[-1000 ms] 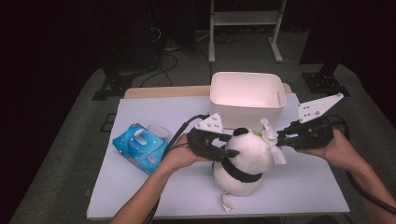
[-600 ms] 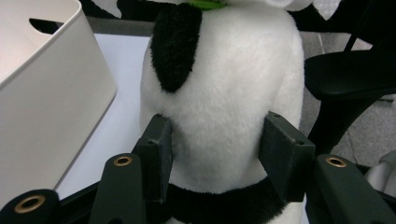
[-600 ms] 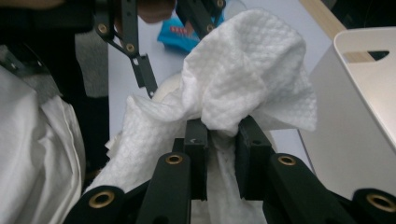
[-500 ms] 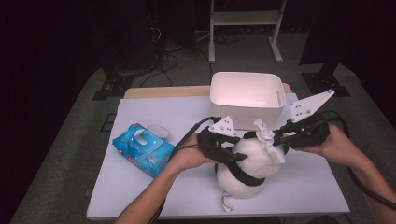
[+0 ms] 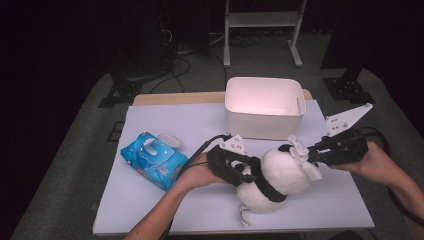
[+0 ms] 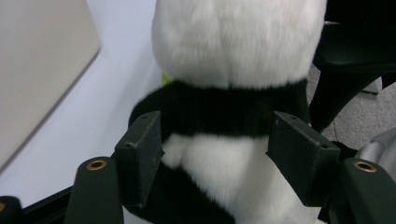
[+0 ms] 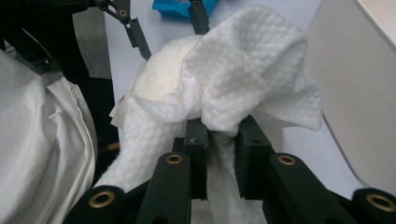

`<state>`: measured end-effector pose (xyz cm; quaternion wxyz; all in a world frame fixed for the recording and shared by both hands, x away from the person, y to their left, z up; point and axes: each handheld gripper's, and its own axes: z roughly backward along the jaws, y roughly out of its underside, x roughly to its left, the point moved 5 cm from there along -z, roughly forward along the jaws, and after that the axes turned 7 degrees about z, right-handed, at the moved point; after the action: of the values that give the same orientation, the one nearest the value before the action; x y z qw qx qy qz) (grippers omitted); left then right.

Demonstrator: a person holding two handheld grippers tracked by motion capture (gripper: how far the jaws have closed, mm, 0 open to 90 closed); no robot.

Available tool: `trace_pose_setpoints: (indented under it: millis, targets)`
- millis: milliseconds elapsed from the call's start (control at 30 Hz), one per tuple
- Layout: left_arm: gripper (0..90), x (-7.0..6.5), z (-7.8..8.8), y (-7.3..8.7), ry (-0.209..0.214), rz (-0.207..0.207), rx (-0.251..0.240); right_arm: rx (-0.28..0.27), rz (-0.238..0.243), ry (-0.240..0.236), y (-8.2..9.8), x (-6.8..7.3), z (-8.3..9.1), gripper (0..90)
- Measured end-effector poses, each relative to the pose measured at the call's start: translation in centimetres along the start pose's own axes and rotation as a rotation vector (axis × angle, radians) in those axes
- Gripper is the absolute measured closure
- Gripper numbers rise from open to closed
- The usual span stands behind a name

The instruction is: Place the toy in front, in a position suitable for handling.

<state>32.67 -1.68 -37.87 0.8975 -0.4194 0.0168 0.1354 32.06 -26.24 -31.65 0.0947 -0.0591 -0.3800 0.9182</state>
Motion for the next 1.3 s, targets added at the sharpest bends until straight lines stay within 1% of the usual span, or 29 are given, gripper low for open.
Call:
trace_pose_setpoints:
  millis: [100,133,267,333,367,400,467,500,533,567,600,633,700,767,800,833,867,900,967,1000,1033,1067,1100,1133,1167,1233,1300]
  targets:
    - [31.3,0.2,-0.4,0.5,0.014,0.018,0.000,0.006,-0.018,-0.002,0.6,0.0,0.1,76.3]
    - [30.6,0.2,-0.5,0.6,0.024,0.023,-0.004,0.007,-0.029,-0.001,0.8,0.0,0.1,76.3]
    - [26.2,0.0,-1.3,1.0,0.068,0.055,-0.009,0.025,-0.043,-0.006,1.8,-0.1,0.2,76.3]
    - [23.2,-0.3,-1.8,1.1,0.090,0.055,-0.001,0.040,-0.055,-0.005,2.4,0.0,0.3,76.3]
    - [21.5,-0.5,-2.1,1.1,0.104,0.050,0.012,0.049,-0.059,-0.001,2.7,-0.1,0.3,76.3]
    - [19.4,-0.7,-2.3,1.2,0.111,0.037,0.023,0.054,-0.066,0.001,3.0,-0.1,0.4,76.3]
    - [18.9,-1.2,-2.6,1.1,0.099,-0.003,0.040,0.061,-0.082,-0.006,3.6,-0.1,0.4,76.3]
    - [23.2,-1.3,-2.6,0.9,0.083,-0.024,0.045,0.064,-0.086,-0.010,4.0,-0.1,0.4,76.3]
    - [29.5,-1.3,-2.6,0.9,0.083,-0.024,0.045,0.064,-0.086,-0.010,4.0,-0.1,0.4,76.3]
    - [29.5,-1.3,-2.6,0.7,0.064,-0.035,0.045,0.065,-0.097,-0.011,4.3,-0.1,0.4,76.3]
    - [39.3,-1.3,-2.5,0.5,0.051,-0.042,0.040,0.054,-0.104,-0.009,4.6,-0.1,0.4,76.3]
    - [47.8,-1.4,-2.3,0.3,0.035,-0.061,0.042,0.041,-0.114,-0.003,5.0,-0.2,0.5,76.3]
    - [51.5,-1.4,-1.9,-0.3,0.014,-0.076,0.043,0.015,-0.123,-0.005,5.3,-0.3,0.6,76.3]
    - [52.4,-1.3,-1.5,-0.6,0.005,-0.074,0.041,-0.007,-0.128,0.002,5.5,-0.4,0.6,76.3]
    - [52.7,-1.3,-1.1,-0.8,0.009,-0.064,0.035,-0.009,-0.132,0.003,5.6,-0.4,0.6,76.3]
    - [53.2,-1.2,-0.7,-0.9,0.000,-0.062,0.030,-0.008,-0.130,0.006,5.7,-0.5,0.4,76.3]
    - [53.4,-1.1,-0.4,-1.0,-0.004,-0.062,0.035,-0.008,-0.127,0.010,5.9,-0.6,0.1,76.3]
    - [53.6,-1.1,-0.1,-1.0,-0.012,-0.066,0.035,-0.017,-0.134,0.005,6.0,-0.7,-0.2,76.3]
    - [53.8,-1.0,0.7,-1.0,-0.020,-0.059,0.034,-0.026,-0.139,-0.004,6.2,-0.8,-1.0,76.3]
    - [53.8,-1.0,0.7,-1.0,-0.020,-0.059,0.034,-0.026,-0.139,-0.004,6.2,-0.8,-1.0,76.3]
    - [53.8,-0.7,1.4,-0.7,-0.035,-0.057,0.052,-0.040,-0.147,-0.025,6.5,-0.8,-2.4,76.3]
    - [53.7,-0.7,1.5,-0.5,-0.035,-0.050,0.058,-0.041,-0.153,-0.039,6.6,-0.8,-3.1,76.2]
    - [53.3,-0.7,1.6,-0.3,-0.038,-0.056,0.070,-0.045,-0.156,-0.051,6.7,-0.7,-3.6,76.2]
    - [52.5,-0.7,1.6,-0.3,-0.038,-0.056,0.070,-0.045,-0.156,-0.051,6.7,-0.7,-3.6,76.2]
    - [51.4,-1.1,1.6,-0.1,-0.031,-0.061,0.077,-0.072,-0.160,-0.058,6.6,-0.7,-3.7,76.2]
    - [50.6,-1.3,1.5,-0.2,-0.027,-0.070,0.078,-0.108,-0.150,-0.040,6.1,-0.8,-2.8,76.3]
    - [50.3,-1.5,1.3,-0.2,-0.020,-0.075,0.082,-0.102,-0.121,-0.020,5.3,-0.6,-2.2,76.2]
